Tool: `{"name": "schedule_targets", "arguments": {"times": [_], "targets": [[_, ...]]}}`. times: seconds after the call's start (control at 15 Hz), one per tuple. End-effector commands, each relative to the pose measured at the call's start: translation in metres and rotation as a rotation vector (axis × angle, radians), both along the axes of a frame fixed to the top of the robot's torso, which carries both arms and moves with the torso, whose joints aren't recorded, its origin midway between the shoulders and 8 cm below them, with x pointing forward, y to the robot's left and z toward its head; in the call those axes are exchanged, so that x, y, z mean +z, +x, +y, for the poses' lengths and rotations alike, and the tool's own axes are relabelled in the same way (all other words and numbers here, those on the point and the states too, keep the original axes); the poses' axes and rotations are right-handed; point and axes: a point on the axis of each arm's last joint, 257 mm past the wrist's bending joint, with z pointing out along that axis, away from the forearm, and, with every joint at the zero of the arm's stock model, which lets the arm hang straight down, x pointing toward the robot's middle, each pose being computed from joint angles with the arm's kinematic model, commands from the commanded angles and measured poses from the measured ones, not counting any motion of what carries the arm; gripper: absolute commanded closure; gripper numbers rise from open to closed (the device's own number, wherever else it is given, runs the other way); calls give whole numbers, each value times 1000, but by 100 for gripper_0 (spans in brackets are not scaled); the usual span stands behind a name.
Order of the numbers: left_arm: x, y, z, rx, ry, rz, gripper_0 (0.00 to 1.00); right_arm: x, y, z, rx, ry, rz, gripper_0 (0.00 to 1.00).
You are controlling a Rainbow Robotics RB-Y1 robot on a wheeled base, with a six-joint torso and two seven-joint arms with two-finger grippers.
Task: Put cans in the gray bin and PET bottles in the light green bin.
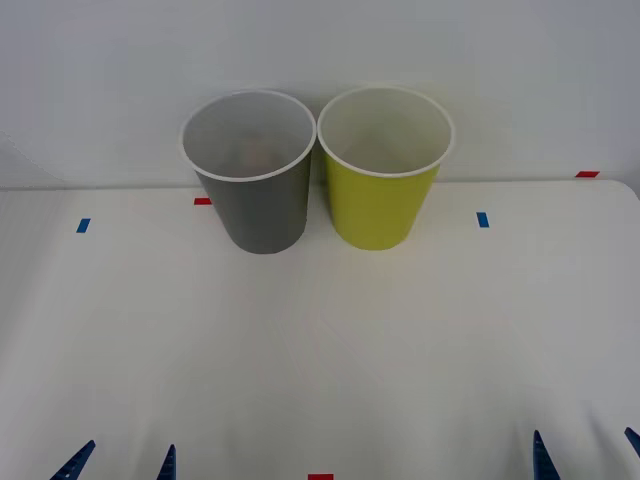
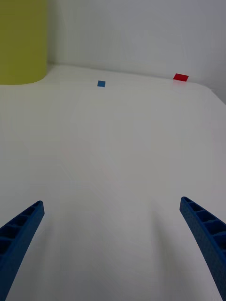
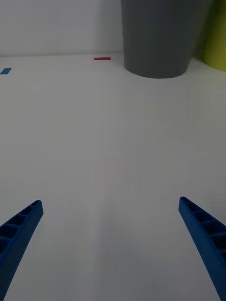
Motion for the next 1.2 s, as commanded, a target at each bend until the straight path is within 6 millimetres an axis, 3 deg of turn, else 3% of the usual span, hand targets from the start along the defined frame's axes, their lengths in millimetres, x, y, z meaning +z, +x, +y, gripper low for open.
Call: {"name": "schedule_targets", "arguments": {"times": [0.07,1.2], "targets": [[0,0,0,0,0,0,0,-8,-12,9,4,16,22,0],[0,0,0,0,0,0,0,-6,-9,9,1,28,15,0]]}}
